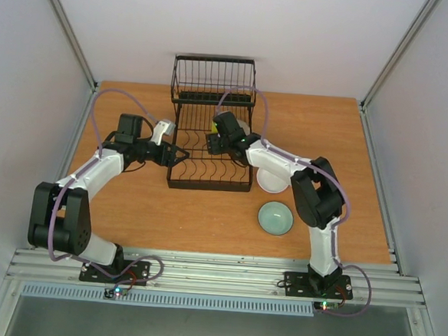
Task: Load the bowls into the dish rack
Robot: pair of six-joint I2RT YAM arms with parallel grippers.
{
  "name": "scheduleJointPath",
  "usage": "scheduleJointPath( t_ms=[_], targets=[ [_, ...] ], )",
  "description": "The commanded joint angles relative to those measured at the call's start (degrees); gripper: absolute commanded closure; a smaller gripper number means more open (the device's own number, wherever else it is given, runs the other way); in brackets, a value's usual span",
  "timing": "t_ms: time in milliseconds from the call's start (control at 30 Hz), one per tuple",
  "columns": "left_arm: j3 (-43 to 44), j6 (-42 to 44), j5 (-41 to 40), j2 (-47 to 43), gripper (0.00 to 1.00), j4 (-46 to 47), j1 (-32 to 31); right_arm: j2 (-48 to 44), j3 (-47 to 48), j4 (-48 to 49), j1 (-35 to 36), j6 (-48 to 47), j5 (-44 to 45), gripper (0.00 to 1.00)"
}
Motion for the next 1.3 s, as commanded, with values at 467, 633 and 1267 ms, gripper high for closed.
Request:
scheduleJointPath(
  t_ms=[467,633,1267],
  targets=[
    [0.82,0.92,0.35,1.16,0.26,1.59,-0.26,-40.62,-24.94,-3.98,0.65,5.70,13.60,0.28],
    [1.12,0.63,0.83,2.09,0.26,1.36,-0.76,-46.82,-33.08,-8.70,0.64,10.21,19.45,0.33],
    [1.56,1.36,-0.82,3.50,0.26,0.70,-2.12,-46.49,-44.68,-8.40,-11.75,18.25,9.37,0.55]
  ],
)
